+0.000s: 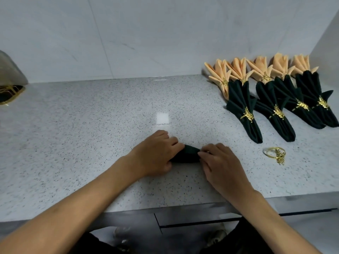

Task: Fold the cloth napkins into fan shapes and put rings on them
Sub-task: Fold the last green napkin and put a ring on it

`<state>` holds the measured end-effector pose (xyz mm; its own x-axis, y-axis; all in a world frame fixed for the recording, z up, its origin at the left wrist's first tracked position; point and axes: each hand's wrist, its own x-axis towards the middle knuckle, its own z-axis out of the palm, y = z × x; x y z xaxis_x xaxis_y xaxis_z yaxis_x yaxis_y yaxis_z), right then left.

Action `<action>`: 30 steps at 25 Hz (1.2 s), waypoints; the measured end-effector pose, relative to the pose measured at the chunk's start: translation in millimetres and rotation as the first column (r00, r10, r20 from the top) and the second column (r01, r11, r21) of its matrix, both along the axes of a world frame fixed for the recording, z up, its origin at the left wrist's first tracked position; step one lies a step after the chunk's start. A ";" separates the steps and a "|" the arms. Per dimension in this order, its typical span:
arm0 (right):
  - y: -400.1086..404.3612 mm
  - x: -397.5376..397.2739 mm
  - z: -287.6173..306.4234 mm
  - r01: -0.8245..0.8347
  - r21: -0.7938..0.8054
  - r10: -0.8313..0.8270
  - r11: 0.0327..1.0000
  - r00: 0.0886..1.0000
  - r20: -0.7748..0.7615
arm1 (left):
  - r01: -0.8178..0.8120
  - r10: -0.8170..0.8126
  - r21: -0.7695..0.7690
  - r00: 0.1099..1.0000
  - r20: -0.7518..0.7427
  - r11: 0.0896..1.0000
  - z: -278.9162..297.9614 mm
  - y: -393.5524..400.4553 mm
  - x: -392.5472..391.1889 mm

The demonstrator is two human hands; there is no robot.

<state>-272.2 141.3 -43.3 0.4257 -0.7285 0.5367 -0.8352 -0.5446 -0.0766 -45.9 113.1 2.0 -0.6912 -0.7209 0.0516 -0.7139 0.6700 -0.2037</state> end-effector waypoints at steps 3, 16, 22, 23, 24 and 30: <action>-0.8 -1.7 3.9 -0.022 0.026 0.022 0.999 1.000 0.022 | -0.047 0.048 -0.029 0.997 0.055 0.998 2.3 1.0 -12.6; 79.5 -30.0 -23.6 -0.251 -0.041 0.255 0.967 0.956 0.147 | -0.030 0.020 -0.169 0.998 -0.060 0.985 -33.3 127.2 -5.1; 32.3 -45.4 24.9 -0.209 0.268 0.132 0.941 0.952 0.276 | -0.148 0.168 0.211 0.982 -0.082 0.966 36.6 78.1 -19.6; 26.4 -50.4 29.9 -0.204 0.338 0.111 0.919 0.955 0.275 | -0.177 0.194 0.231 0.979 -0.054 0.957 45.1 66.9 -23.7; 21.8 -54.2 31.6 -0.197 0.381 0.103 0.903 0.962 0.253 | -0.193 0.195 0.223 0.981 0.012 0.955 51.5 57.5 -29.5; 26.4 -96.6 31.0 0.069 0.280 -0.187 0.957 0.889 0.418 | -0.163 0.152 0.164 0.985 0.078 0.973 56.9 34.4 -52.1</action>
